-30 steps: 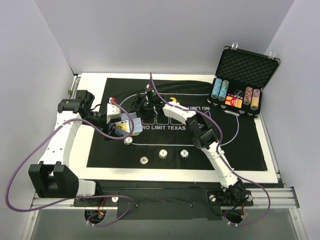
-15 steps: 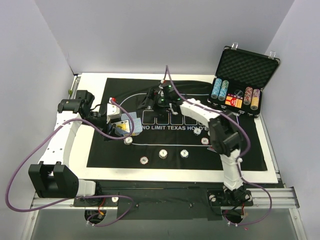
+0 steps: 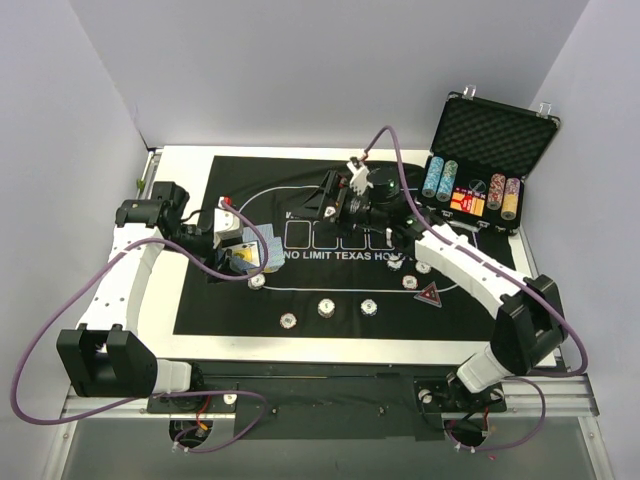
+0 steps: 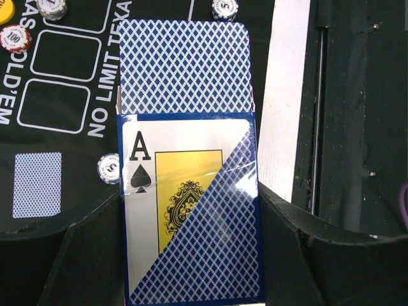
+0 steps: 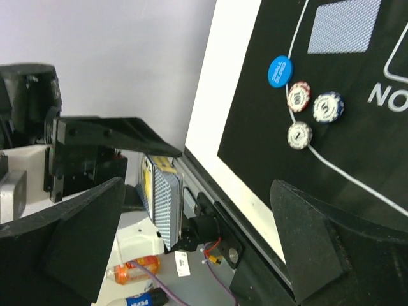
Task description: Distribute texas hold em gaming equipment
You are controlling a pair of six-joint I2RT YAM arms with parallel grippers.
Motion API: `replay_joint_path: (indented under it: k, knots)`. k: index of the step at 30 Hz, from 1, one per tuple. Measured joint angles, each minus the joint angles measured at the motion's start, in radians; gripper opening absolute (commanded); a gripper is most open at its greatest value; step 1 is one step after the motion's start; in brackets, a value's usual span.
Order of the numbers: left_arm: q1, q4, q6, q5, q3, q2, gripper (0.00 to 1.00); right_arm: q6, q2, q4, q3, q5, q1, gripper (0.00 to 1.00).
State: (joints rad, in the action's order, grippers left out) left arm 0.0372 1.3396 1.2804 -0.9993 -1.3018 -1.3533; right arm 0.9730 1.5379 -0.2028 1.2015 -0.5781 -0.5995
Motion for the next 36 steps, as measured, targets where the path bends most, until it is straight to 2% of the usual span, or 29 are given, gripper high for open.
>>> replay_joint_path:
  k: [10,17,22,29,36]
  knots:
    - [0.000,0.000,0.006,0.001,0.002,0.003,0.00,-0.072,0.000,0.077,-0.016,-0.007,-0.162,0.92]
    - [0.000,0.000,0.007,0.002,0.002,0.003,0.00,-0.078,0.027,0.078,0.000,-0.006,-0.181,0.89]
    - [0.000,0.000,0.008,0.002,0.004,0.005,0.00,-0.069,0.068,0.055,0.017,-0.006,-0.190,0.82]
    - [0.000,0.000,0.011,0.006,0.006,0.009,0.00,-0.036,0.109,0.019,0.026,-0.008,-0.201,0.63]
    - [0.000,0.000,0.011,0.007,0.006,0.009,0.00,-0.024,0.109,-0.010,0.025,-0.009,-0.200,0.57]
